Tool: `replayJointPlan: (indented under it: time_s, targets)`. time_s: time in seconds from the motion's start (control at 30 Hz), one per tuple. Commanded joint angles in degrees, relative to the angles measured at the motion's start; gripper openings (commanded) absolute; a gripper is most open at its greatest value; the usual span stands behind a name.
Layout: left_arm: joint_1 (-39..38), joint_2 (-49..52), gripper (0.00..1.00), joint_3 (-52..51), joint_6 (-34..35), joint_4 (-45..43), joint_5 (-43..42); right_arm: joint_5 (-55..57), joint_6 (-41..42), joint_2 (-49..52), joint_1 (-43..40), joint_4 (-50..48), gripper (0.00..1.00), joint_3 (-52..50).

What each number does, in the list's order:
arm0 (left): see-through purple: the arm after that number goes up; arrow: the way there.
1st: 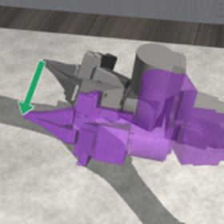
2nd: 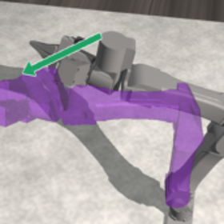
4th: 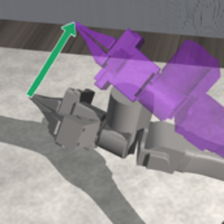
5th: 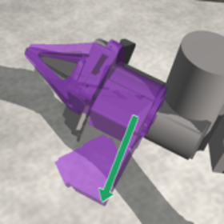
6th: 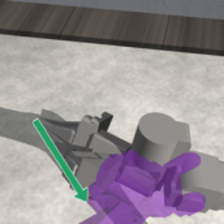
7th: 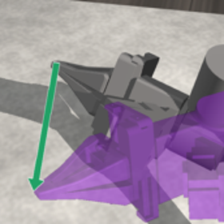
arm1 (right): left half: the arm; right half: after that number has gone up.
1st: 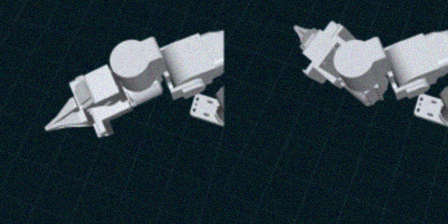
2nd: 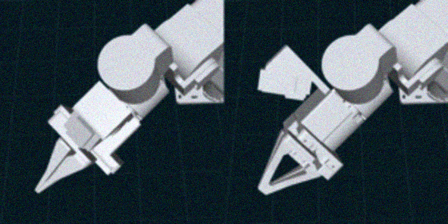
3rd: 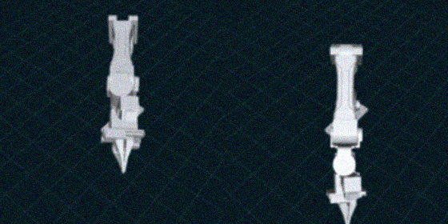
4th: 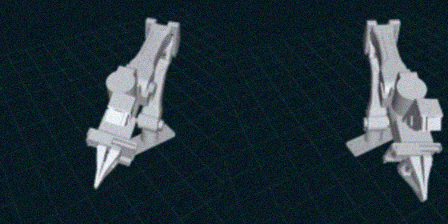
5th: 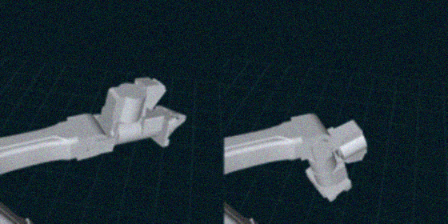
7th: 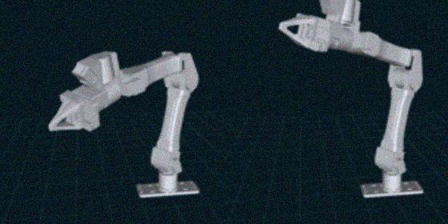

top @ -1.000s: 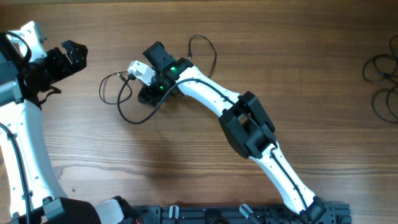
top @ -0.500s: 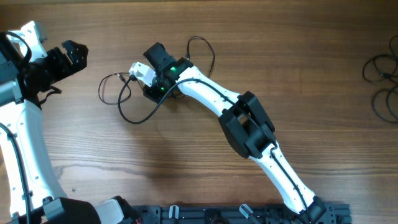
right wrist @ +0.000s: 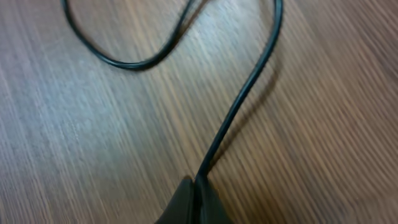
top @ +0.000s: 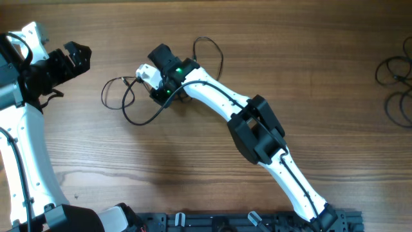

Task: Untangle cables
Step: 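Drag the grasped cable toward the upper right with the right gripper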

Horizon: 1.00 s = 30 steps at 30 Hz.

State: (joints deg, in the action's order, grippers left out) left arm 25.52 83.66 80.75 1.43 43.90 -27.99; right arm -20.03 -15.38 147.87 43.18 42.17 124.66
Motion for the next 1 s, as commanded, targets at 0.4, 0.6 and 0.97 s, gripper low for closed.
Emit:
replayJointPlan:
  time_s: [0.4,0.6,0.97]
  targets:
    - [-0.26,-0.50,1.00,1.03,0.37,0.09,-1.14,11.72,5.73,3.10,-14.64,7.41,0.04,-2.12]
    - [-0.28,-0.50,1.00,1.03,0.35,0.07,-1.38,13.22,6.25,3.10,-16.94,8.98,0.04,-2.12]
    - [-0.39,-0.50,1.00,1.03,0.35,0.07,-1.55,14.47,12.94,2.97,-16.90,10.43,0.33,-2.10]
